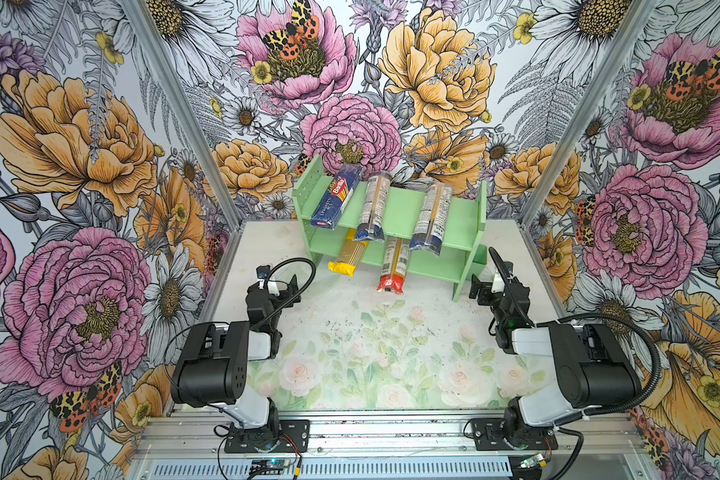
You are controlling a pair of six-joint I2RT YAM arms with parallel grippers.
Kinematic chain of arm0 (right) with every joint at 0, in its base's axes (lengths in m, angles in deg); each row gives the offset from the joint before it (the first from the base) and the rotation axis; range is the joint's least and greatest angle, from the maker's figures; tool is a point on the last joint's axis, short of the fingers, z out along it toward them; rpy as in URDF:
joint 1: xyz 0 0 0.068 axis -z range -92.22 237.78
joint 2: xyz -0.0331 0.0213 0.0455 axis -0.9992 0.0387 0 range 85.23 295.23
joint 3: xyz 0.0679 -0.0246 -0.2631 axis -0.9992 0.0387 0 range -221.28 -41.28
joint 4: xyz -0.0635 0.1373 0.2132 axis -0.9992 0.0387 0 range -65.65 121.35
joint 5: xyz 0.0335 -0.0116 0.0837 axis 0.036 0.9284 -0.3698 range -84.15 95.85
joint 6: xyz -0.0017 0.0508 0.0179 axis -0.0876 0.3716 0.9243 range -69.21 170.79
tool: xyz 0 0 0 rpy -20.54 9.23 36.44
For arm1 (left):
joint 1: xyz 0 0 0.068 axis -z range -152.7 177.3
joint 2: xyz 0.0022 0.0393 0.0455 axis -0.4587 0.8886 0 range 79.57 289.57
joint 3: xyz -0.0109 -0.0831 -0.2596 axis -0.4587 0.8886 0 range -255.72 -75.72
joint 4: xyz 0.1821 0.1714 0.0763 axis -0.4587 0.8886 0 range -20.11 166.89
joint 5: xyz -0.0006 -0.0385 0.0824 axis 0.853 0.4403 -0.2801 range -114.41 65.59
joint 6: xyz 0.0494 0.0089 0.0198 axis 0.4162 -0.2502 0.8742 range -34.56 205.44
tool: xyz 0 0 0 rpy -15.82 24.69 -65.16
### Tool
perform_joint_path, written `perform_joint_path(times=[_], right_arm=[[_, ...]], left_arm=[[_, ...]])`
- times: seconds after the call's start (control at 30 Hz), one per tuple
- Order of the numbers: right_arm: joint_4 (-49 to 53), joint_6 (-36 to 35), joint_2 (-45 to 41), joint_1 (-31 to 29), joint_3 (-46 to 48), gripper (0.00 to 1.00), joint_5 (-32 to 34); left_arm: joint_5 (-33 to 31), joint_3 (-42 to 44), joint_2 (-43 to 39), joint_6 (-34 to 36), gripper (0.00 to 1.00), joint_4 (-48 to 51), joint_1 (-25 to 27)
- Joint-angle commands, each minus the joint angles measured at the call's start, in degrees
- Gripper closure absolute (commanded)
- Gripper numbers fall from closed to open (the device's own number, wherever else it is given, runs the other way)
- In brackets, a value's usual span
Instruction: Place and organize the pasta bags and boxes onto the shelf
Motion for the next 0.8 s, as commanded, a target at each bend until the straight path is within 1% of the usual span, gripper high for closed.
perform_joint_path(times=[0.0, 0.57, 0.77], right_arm=[[-1.4, -0.2, 0.7, 0.3, -0.2, 0.00, -0.4], [-2.2, -0.1, 0.4, 0.3, 0.3, 0.01, 0.0], [-2.2, -0.2, 0.4, 0.3, 0.4, 0.00, 0.0]], left_arm=[[-0.8, -1.0, -0.7, 1.0, 0.01, -0.2, 0.5], [-0.6, -1.2, -0.7, 1.1, 0.01, 0.3, 0.6], [-2.4, -1.1, -0.7, 1.8, 0.01, 0.1, 1.6]])
